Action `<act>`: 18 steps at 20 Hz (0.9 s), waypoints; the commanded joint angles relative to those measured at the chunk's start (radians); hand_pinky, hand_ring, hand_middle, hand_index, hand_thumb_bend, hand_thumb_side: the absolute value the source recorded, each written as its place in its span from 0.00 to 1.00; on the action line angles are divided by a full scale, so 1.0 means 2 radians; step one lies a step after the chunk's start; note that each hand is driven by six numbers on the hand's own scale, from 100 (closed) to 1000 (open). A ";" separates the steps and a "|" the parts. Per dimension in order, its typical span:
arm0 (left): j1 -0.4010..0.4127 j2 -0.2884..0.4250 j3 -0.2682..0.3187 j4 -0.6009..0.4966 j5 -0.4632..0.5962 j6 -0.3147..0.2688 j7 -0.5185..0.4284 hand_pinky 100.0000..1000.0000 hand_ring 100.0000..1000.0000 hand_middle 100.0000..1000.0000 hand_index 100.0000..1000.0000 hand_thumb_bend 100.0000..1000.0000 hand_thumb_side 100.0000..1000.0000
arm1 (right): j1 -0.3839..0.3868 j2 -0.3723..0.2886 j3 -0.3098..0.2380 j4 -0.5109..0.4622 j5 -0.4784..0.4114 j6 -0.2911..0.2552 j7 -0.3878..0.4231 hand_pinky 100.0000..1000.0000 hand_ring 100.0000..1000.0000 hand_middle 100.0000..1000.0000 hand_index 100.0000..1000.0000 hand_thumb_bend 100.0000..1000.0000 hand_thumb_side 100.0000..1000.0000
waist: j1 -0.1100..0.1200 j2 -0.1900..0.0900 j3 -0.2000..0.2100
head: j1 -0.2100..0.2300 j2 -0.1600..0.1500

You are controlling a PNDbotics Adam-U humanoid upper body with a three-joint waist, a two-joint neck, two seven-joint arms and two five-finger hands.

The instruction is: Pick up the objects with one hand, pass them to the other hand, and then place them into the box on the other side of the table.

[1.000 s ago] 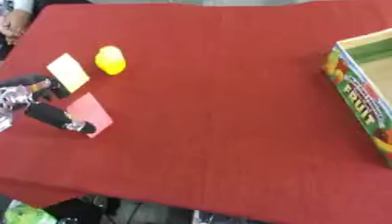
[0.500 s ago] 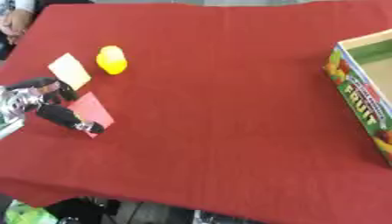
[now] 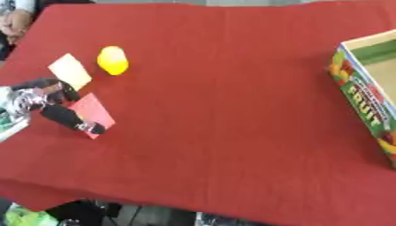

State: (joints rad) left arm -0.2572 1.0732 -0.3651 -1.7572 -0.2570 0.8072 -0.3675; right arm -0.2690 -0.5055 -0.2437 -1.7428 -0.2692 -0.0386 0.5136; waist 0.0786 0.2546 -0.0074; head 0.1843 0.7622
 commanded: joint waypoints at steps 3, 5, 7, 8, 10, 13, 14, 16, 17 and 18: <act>-0.011 0.008 -0.003 0.008 -0.012 0.008 -0.015 0.89 0.83 0.77 0.78 0.76 0.31 | -0.006 -0.016 0.000 -0.003 0.002 -0.001 0.002 0.98 1.00 0.83 0.96 0.00 0.55 | -0.001 -0.009 -0.001 | 0.004 0.002; -0.012 0.007 -0.005 0.012 -0.016 0.009 -0.018 0.89 0.83 0.76 0.77 0.72 0.31 | -0.006 -0.016 0.000 -0.003 0.002 -0.001 0.002 0.98 1.00 0.83 0.96 0.00 0.55 | -0.001 -0.009 -0.001 | 0.005 0.003; -0.015 0.005 -0.007 0.016 -0.020 0.010 -0.018 0.88 0.82 0.76 0.76 0.68 0.30 | -0.006 -0.016 0.000 -0.003 0.002 -0.001 0.003 0.98 1.00 0.83 0.96 0.00 0.55 | -0.001 -0.009 -0.002 | 0.006 0.004; -0.016 0.004 -0.008 0.019 -0.022 0.011 -0.018 0.88 0.82 0.76 0.76 0.67 0.31 | -0.006 -0.016 0.000 -0.003 0.002 -0.001 0.003 0.98 1.00 0.83 0.96 0.00 0.55 | -0.001 -0.009 -0.002 | 0.006 0.004; -0.020 0.002 -0.009 0.023 -0.027 0.011 -0.017 0.88 0.82 0.75 0.72 0.68 0.31 | -0.006 -0.017 0.000 -0.003 0.002 -0.001 0.003 0.98 1.00 0.83 0.96 0.00 0.55 | -0.001 -0.009 -0.001 | 0.007 0.004; -0.025 -0.001 -0.014 0.032 -0.036 0.012 -0.017 0.88 0.82 0.75 0.70 0.71 0.32 | -0.005 -0.017 0.001 -0.002 0.003 -0.002 0.004 0.98 1.00 0.83 0.96 0.00 0.55 | 0.000 -0.010 -0.001 | 0.008 0.004; -0.027 -0.002 -0.016 0.034 -0.038 0.011 -0.019 0.88 0.82 0.75 0.71 0.73 0.34 | -0.005 -0.018 0.001 -0.002 0.003 -0.002 0.004 0.98 1.00 0.83 0.96 0.00 0.55 | 0.001 -0.010 -0.001 | 0.008 0.004; -0.032 -0.005 -0.020 0.037 -0.042 0.009 -0.022 0.88 0.82 0.75 0.69 0.74 0.34 | -0.004 -0.018 0.001 -0.002 0.004 -0.002 0.004 0.98 1.00 0.83 0.96 0.00 0.55 | 0.001 -0.011 -0.001 | 0.007 0.004; -0.035 -0.006 -0.022 0.039 -0.046 0.008 -0.023 0.88 0.82 0.75 0.68 0.73 0.33 | -0.004 -0.018 0.001 -0.002 0.004 -0.002 0.004 0.98 1.00 0.83 0.96 0.00 0.55 | 0.002 -0.011 -0.001 | 0.006 0.004; -0.038 -0.007 -0.024 0.043 -0.050 0.008 -0.023 0.88 0.82 0.74 0.67 0.72 0.33 | -0.004 -0.018 0.001 -0.002 0.004 -0.002 0.004 0.98 1.00 0.83 0.96 0.00 0.55 | 0.002 -0.011 -0.001 | 0.006 0.004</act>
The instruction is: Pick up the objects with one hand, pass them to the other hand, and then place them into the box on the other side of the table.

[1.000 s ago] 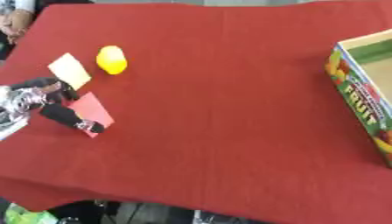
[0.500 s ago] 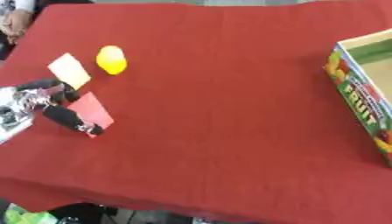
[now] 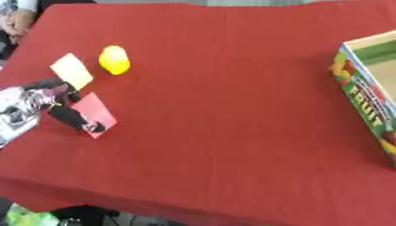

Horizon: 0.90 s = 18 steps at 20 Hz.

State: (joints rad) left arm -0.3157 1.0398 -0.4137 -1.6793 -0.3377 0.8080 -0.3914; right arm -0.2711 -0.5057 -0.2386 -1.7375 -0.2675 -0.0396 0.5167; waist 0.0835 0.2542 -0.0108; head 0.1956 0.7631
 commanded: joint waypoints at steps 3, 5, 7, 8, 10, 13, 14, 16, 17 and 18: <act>-0.018 0.003 -0.007 0.015 -0.022 0.008 -0.009 0.88 0.82 0.73 0.64 0.68 0.30 | -0.003 -0.019 -0.001 -0.004 0.003 -0.001 0.003 0.98 1.00 0.83 0.96 0.00 0.55 | 0.000 -0.012 0.000 | 0.000 0.003; -0.023 -0.002 -0.011 0.022 -0.029 0.009 -0.007 0.88 0.82 0.72 0.61 0.65 0.29 | -0.002 -0.019 -0.001 -0.004 0.003 -0.001 0.003 0.98 1.00 0.83 0.96 0.00 0.55 | 0.000 -0.012 0.000 | 0.000 0.003; -0.027 -0.006 -0.015 0.027 -0.035 0.010 -0.004 0.89 0.82 0.72 0.55 0.56 0.30 | -0.002 -0.019 -0.001 -0.004 0.004 -0.001 0.003 0.98 1.00 0.83 0.96 0.00 0.55 | 0.001 -0.012 0.000 | -0.001 0.003; -0.028 -0.008 -0.015 0.029 -0.038 0.010 -0.003 0.89 0.82 0.72 0.55 0.56 0.30 | -0.002 -0.019 -0.001 -0.003 0.004 -0.001 0.003 0.98 1.00 0.83 0.96 0.00 0.55 | 0.001 -0.012 0.000 | -0.001 0.003; -0.028 -0.010 -0.016 0.030 -0.041 0.010 -0.001 0.89 0.82 0.72 0.51 0.48 0.26 | -0.002 -0.020 -0.002 -0.003 0.005 -0.001 0.003 0.98 1.00 0.83 0.96 0.00 0.55 | 0.001 -0.012 0.001 | -0.001 0.003; -0.027 -0.011 -0.014 0.029 -0.041 0.010 0.000 0.89 0.82 0.73 0.47 0.38 0.19 | -0.001 -0.020 -0.002 -0.003 0.005 -0.002 0.003 0.98 1.00 0.83 0.96 0.00 0.55 | 0.001 -0.012 0.001 | -0.001 0.003; -0.025 -0.010 -0.012 0.028 -0.040 0.010 0.000 0.89 0.82 0.73 0.47 0.38 0.19 | -0.001 -0.020 -0.002 -0.003 0.005 -0.002 0.003 0.98 1.00 0.83 0.96 0.00 0.55 | 0.001 -0.012 0.001 | -0.001 0.003; -0.020 -0.007 -0.006 0.021 -0.036 0.011 0.000 0.88 0.81 0.72 0.46 0.33 0.17 | -0.001 -0.020 -0.002 -0.003 0.005 -0.002 0.003 0.98 1.00 0.83 0.96 0.00 0.55 | 0.001 -0.012 0.002 | 0.000 0.003; -0.016 -0.005 -0.001 0.016 -0.033 0.011 0.001 0.88 0.81 0.72 0.46 0.31 0.15 | 0.000 -0.020 -0.003 -0.003 0.006 -0.002 0.003 0.98 1.00 0.83 0.96 0.00 0.55 | 0.001 -0.012 0.003 | 0.000 0.003; -0.011 -0.001 0.006 0.008 -0.031 0.011 0.005 0.88 0.81 0.71 0.46 0.31 0.14 | 0.000 -0.020 -0.003 -0.003 0.006 -0.002 0.003 0.98 1.00 0.83 0.96 0.00 0.55 | 0.001 -0.011 0.004 | -0.001 0.003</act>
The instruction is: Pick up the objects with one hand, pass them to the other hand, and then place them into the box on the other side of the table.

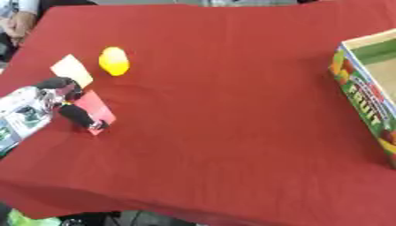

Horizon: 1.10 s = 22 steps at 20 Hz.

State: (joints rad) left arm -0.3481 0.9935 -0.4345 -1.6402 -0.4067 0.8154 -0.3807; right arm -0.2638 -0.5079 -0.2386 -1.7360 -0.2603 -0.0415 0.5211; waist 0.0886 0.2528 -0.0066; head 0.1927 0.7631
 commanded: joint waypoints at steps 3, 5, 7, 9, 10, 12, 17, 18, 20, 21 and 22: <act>0.024 0.035 0.047 -0.050 0.019 0.008 0.014 0.87 0.78 0.68 0.44 0.20 0.07 | -0.002 -0.020 -0.005 -0.004 0.002 -0.002 -0.001 0.98 1.00 0.83 0.96 0.00 0.55 | -0.002 -0.010 0.005 | -0.002 0.003; 0.035 0.043 0.073 -0.086 0.032 0.008 0.030 0.86 0.77 0.66 0.45 0.13 0.03 | -0.002 -0.020 -0.005 -0.005 0.001 -0.003 -0.002 0.98 1.00 0.83 0.96 0.00 0.55 | -0.003 -0.010 0.007 | -0.004 0.003; 0.042 0.047 0.097 -0.120 0.046 0.010 0.048 0.84 0.75 0.64 0.45 0.07 0.00 | 0.000 -0.020 -0.006 -0.005 0.001 -0.003 -0.003 0.98 1.00 0.83 0.96 0.00 0.55 | -0.003 -0.010 0.010 | -0.006 0.003; 0.043 0.048 0.114 -0.148 0.059 0.013 0.063 0.83 0.73 0.62 0.45 0.01 0.00 | 0.000 -0.020 -0.007 -0.005 0.001 -0.003 -0.003 0.98 1.00 0.83 0.96 0.00 0.54 | -0.004 -0.010 0.011 | -0.006 0.003; 0.042 0.046 0.121 -0.160 0.066 0.013 0.071 0.82 0.73 0.61 0.45 0.00 0.00 | 0.001 -0.020 -0.007 -0.005 0.001 -0.003 -0.004 0.98 1.00 0.83 0.96 0.00 0.54 | -0.004 -0.010 0.011 | -0.007 0.003; 0.035 0.039 0.131 -0.175 0.081 0.011 0.085 0.80 0.71 0.58 0.45 0.00 0.01 | 0.001 -0.020 -0.007 -0.006 0.000 -0.004 -0.004 0.98 1.00 0.83 0.96 0.00 0.54 | -0.005 -0.010 0.011 | -0.008 0.003; 0.014 0.017 0.138 -0.180 0.118 -0.012 0.116 0.77 0.66 0.53 0.44 0.00 0.06 | 0.000 -0.018 -0.007 -0.006 0.000 -0.004 -0.004 0.98 1.00 0.83 0.96 0.00 0.54 | -0.007 -0.009 0.010 | -0.012 0.003; 0.010 0.014 0.137 -0.180 0.122 -0.015 0.121 0.77 0.66 0.53 0.44 0.00 0.06 | 0.000 -0.017 -0.007 -0.007 -0.001 -0.004 -0.004 0.98 1.00 0.83 0.96 0.00 0.54 | -0.008 -0.009 0.010 | -0.014 0.001; 0.004 0.006 0.135 -0.180 0.126 -0.021 0.128 0.76 0.65 0.52 0.44 0.00 0.06 | 0.000 -0.017 -0.007 -0.007 -0.001 -0.005 -0.004 0.98 1.00 0.83 0.96 0.00 0.54 | -0.009 -0.008 0.009 | -0.018 -0.003; 0.001 0.003 0.135 -0.180 0.126 -0.023 0.132 0.76 0.64 0.51 0.44 0.00 0.06 | 0.000 -0.016 -0.007 -0.007 -0.001 -0.005 -0.004 0.98 1.00 0.83 0.96 0.00 0.54 | -0.009 -0.008 0.009 | -0.020 -0.005; -0.002 -0.002 0.135 -0.180 0.126 -0.028 0.136 0.75 0.64 0.51 0.44 0.00 0.07 | 0.000 -0.016 -0.007 -0.007 -0.001 -0.005 -0.004 0.98 1.00 0.83 0.96 0.00 0.54 | -0.010 -0.008 0.009 | -0.022 -0.008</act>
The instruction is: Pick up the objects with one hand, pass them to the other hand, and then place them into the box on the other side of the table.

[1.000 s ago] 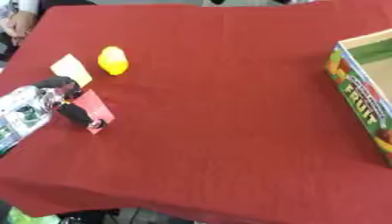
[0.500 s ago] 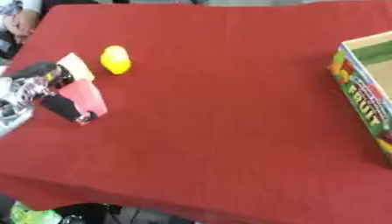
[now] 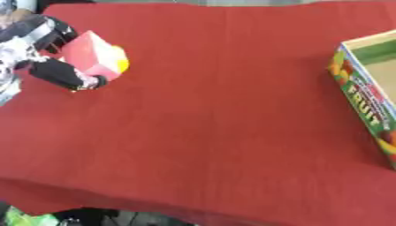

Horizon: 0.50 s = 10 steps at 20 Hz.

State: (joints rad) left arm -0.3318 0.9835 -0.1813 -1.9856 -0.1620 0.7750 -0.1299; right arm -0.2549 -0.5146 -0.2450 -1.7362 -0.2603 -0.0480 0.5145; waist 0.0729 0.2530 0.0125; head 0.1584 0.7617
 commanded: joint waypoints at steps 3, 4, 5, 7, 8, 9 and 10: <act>-0.017 -0.014 0.008 -0.007 0.006 -0.021 0.021 0.74 0.62 0.48 0.45 0.00 0.12 | -0.004 -0.012 -0.004 -0.007 -0.001 -0.003 -0.001 0.98 1.00 0.83 0.96 0.00 0.54 | -0.004 -0.007 0.000 | -0.012 -0.014; -0.020 -0.023 0.008 -0.007 0.010 -0.025 0.024 0.74 0.61 0.48 0.45 0.00 0.16 | -0.004 -0.012 -0.004 -0.007 -0.001 -0.003 -0.001 0.98 1.00 0.83 0.96 0.00 0.54 | -0.004 -0.006 0.000 | -0.015 -0.017; -0.022 -0.032 0.008 -0.007 0.014 -0.030 0.028 0.74 0.60 0.47 0.45 0.00 0.18 | -0.004 -0.011 -0.005 -0.008 -0.002 -0.003 -0.001 0.98 1.00 0.83 0.96 0.00 0.54 | -0.005 -0.006 0.000 | -0.018 -0.019; -0.029 -0.052 0.007 -0.007 0.022 -0.039 0.037 0.73 0.59 0.46 0.45 0.00 0.21 | -0.004 -0.010 -0.005 -0.008 -0.003 -0.004 -0.001 0.98 1.00 0.83 0.96 0.00 0.54 | -0.006 -0.005 -0.001 | -0.021 -0.025; -0.033 -0.066 0.007 -0.007 0.026 -0.045 0.042 0.73 0.58 0.45 0.45 0.00 0.26 | -0.005 -0.010 -0.005 -0.008 -0.003 -0.004 -0.001 0.98 1.00 0.83 0.96 0.00 0.54 | -0.007 -0.005 -0.001 | -0.022 -0.027; -0.036 -0.078 0.007 -0.007 0.030 -0.051 0.047 0.72 0.57 0.44 0.45 0.00 0.27 | -0.005 -0.009 -0.005 -0.009 -0.004 -0.004 -0.001 0.98 1.00 0.83 0.96 0.00 0.54 | -0.008 -0.005 -0.001 | -0.023 -0.030; -0.040 -0.089 0.005 -0.007 0.033 -0.056 0.051 0.72 0.57 0.43 0.45 0.00 0.31 | -0.006 -0.009 -0.005 -0.009 -0.004 -0.004 -0.001 0.98 1.00 0.84 0.96 0.00 0.54 | -0.009 -0.004 -0.002 | -0.023 -0.033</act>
State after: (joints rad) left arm -0.3961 0.8102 -0.1821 -1.9857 -0.1070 0.6788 -0.0384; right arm -0.2554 -0.5141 -0.2453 -1.7370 -0.2609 -0.0514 0.5115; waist 0.0584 0.2558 0.0099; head 0.1153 0.7138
